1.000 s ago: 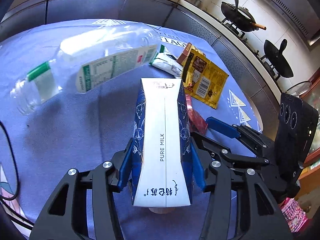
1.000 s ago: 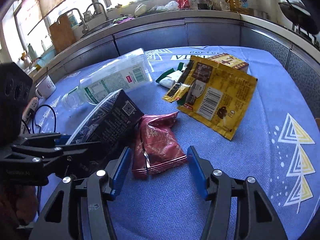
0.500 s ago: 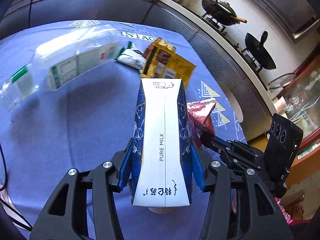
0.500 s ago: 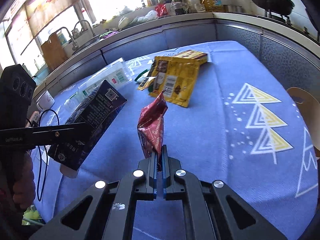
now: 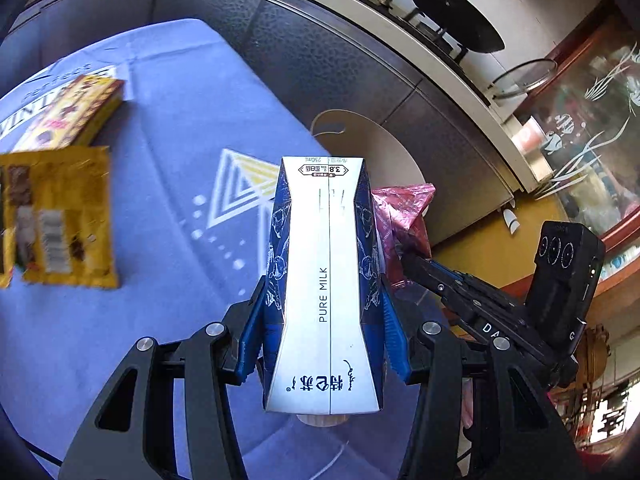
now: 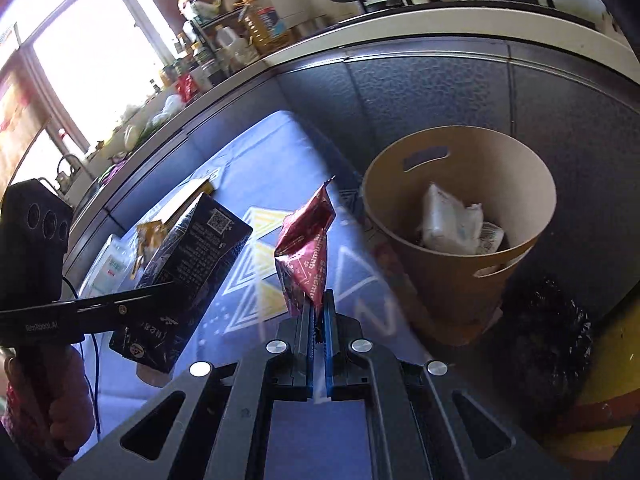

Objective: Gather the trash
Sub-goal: 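Drop the milk carton and pink wrapper from both tools into the wastebasket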

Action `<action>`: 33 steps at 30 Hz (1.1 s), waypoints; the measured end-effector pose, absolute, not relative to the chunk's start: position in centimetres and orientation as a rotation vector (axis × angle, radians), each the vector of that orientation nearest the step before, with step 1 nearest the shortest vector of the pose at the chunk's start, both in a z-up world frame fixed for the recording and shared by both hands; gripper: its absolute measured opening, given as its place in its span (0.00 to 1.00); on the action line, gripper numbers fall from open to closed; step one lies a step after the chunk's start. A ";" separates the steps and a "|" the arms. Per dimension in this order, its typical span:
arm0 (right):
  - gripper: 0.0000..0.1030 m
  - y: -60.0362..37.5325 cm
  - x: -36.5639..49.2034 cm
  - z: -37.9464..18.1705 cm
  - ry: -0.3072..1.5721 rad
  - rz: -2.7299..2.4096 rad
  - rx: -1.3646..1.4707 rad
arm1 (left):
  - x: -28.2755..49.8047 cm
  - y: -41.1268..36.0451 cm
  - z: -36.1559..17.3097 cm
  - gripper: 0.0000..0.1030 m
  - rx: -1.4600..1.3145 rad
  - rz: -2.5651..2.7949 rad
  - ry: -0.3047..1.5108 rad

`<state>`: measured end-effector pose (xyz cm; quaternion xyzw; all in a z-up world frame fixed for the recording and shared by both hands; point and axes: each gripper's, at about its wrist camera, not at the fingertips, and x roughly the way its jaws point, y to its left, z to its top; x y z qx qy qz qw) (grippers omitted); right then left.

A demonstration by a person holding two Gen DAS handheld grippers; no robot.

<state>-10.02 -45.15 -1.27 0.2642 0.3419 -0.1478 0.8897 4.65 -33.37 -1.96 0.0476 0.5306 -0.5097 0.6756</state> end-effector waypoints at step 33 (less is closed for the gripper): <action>0.54 -55.0 -10.2 -1.7 0.651 -0.476 0.664 | 5.7 -41.9 -2.6 0.67 0.163 -1.144 1.128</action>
